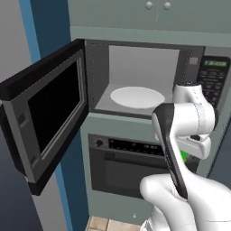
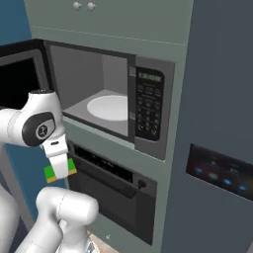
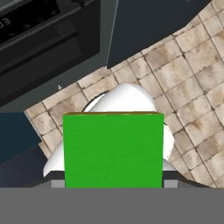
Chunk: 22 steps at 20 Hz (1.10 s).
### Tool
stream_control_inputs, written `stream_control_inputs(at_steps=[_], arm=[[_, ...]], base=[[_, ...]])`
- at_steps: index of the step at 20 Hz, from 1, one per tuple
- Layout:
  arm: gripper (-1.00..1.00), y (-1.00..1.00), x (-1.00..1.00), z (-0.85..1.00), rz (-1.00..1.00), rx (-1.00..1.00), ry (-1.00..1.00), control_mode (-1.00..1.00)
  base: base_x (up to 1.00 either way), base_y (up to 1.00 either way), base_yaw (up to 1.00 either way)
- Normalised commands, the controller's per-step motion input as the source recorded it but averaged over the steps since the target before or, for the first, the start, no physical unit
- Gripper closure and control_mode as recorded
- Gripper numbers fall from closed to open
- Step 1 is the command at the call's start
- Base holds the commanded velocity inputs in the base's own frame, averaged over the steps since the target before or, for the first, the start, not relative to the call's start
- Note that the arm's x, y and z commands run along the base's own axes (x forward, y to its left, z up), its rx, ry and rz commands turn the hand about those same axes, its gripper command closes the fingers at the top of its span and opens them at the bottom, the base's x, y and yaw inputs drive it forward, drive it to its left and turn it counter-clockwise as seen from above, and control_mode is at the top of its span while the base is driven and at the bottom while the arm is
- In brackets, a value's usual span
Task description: Place the sponge inside the microwave to prepare for sanitizing.
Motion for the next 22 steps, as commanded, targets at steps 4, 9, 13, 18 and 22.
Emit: stream_control_inputs(at_steps=[4, 9, 13, 18, 22], arm=[[1.0, 0.0, 0.0, 0.0, 0.0, 0.0, 0.0, 1.0], [1.0, 0.0, 0.0, 0.0, 0.0, 0.0, 0.0, 1.0], [1.0, 0.0, 0.0, 0.0, 0.0, 0.0, 0.0, 1.0], [1.0, 0.0, 0.0, 0.0, 0.0, 0.0, 0.0, 1.0], [1.0, 0.0, 0.0, 0.0, 0.0, 0.0, 0.0, 1.0]], base=[[0.46, 0.19, 0.11], [0.56, 0.05, 0.1], [0.59, 0.0, 0.11], [0.34, 0.29, 0.1], [0.24, 0.4, 0.07]])
